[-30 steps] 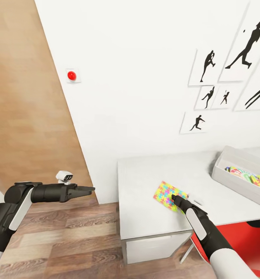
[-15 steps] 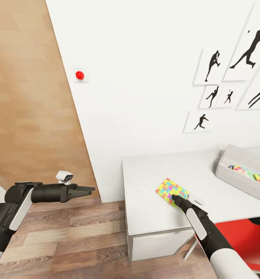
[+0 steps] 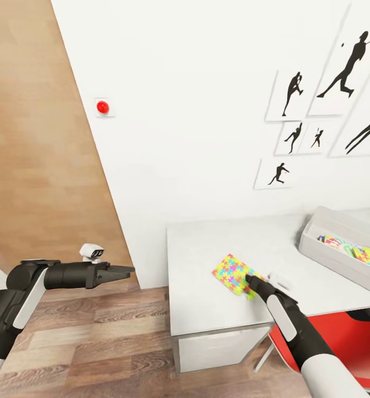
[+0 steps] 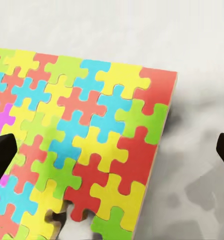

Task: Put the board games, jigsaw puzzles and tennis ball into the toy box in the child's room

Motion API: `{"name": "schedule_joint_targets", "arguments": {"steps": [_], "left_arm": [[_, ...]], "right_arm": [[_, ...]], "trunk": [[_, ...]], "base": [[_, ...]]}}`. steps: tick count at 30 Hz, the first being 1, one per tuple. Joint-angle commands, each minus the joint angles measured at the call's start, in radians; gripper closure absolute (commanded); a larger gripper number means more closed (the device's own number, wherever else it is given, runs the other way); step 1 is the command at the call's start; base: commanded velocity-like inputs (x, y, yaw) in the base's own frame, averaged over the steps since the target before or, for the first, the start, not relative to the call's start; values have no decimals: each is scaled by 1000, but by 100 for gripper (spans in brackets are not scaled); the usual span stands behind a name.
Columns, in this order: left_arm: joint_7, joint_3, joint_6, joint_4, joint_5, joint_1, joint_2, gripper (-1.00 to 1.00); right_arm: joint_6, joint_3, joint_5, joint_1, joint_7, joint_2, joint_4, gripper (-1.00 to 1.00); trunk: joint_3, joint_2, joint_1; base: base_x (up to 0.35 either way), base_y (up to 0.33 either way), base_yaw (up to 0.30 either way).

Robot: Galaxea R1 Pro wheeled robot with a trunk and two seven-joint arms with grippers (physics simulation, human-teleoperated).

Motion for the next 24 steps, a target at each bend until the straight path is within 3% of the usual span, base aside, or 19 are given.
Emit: {"name": "schedule_joint_targets", "arguments": {"steps": [1,7,11,18,24], "left_arm": [[-1,-1,10,0,4,-1,1,-100],[-1,0,10,0,4,-1,2,-100],[-1,0,10,0,4,-1,1,-100],[-1,0,10,0,4,-1,2,-100],[-2,0,10,0,4,-1,2,-100]], "right_arm": [[9,3,-8,0,-9,0,-15,-100],[98,2,-6,0,-29,11,-100,-100],[183,1,-8,-23,-86,11,-121,-100],[290,-3,-17,-136,-174,13,-84,-100],[310,-1,-19,-238,-189,17,-3,-100]], "trunk": [[-2,-2,1],[-2,-2,1],[-2,-2,1],[-2,-2,1],[-2,-2,1]], "base": [[0,-12,0],[0,-5,0],[0,-1,0],[0,0,0],[0,0,0]]}}
